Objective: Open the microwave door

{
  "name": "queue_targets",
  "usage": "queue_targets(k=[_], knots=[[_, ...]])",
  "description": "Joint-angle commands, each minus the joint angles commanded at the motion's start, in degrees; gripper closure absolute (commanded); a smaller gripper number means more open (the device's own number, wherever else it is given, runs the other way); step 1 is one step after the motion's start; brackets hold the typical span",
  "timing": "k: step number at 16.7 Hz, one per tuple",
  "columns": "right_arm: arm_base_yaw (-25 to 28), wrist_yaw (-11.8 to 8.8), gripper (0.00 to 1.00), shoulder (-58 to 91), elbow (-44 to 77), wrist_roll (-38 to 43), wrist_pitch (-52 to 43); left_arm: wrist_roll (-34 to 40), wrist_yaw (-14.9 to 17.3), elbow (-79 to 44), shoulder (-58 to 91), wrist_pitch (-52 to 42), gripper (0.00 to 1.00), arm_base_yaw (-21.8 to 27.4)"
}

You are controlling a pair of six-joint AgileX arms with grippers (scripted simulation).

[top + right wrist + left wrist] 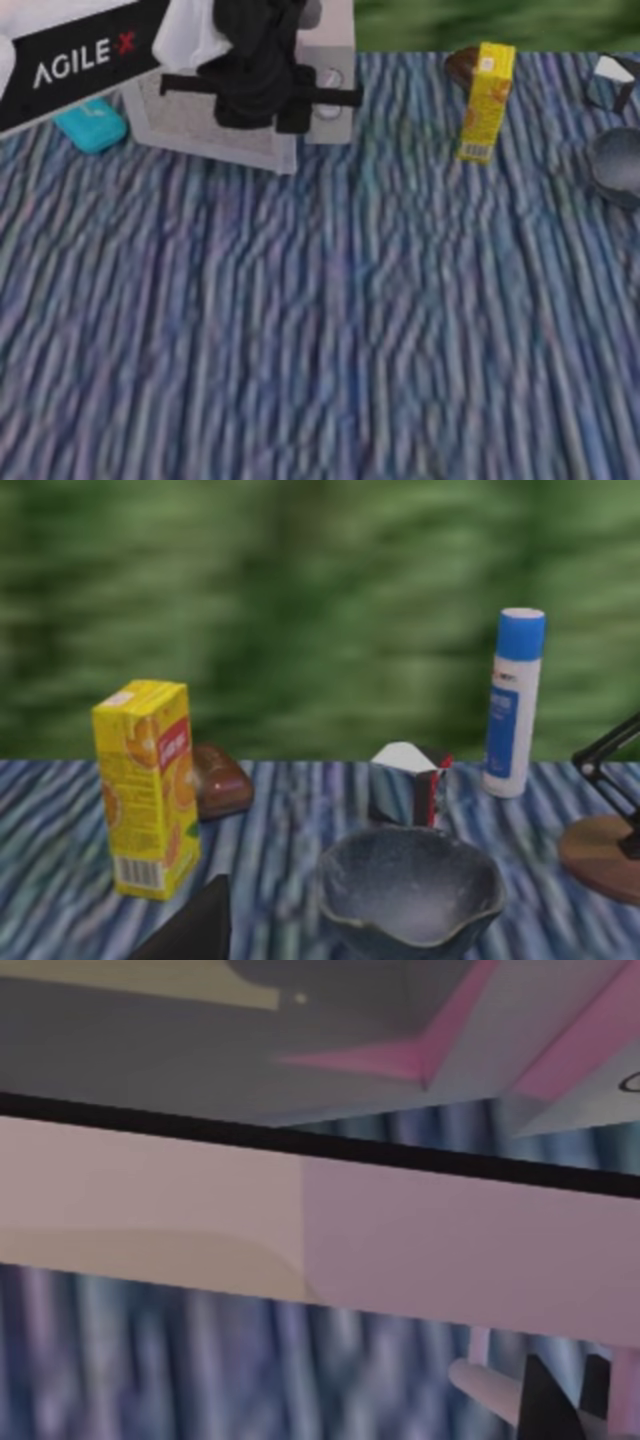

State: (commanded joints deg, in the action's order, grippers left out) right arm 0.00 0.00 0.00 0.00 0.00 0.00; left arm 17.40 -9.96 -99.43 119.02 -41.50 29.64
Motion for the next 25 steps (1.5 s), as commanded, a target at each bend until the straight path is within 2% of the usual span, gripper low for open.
queue_targets(k=[6, 12, 25], knots=[[0.0, 0.0, 0.00, 0.0, 0.0, 0.0, 0.0, 0.1, 0.5, 0.3, 0.0, 0.1, 1.00, 0.4], [0.0, 0.0, 0.00, 0.0, 0.0, 0.0, 0.0, -5.5, 3.0, 6.5, -4.3, 2.9, 1.00, -1.0], [0.0, 0.0, 0.00, 0.0, 0.0, 0.0, 0.0, -5.7, 3.1, 6.6, -4.4, 3.0, 1.00, -1.1]])
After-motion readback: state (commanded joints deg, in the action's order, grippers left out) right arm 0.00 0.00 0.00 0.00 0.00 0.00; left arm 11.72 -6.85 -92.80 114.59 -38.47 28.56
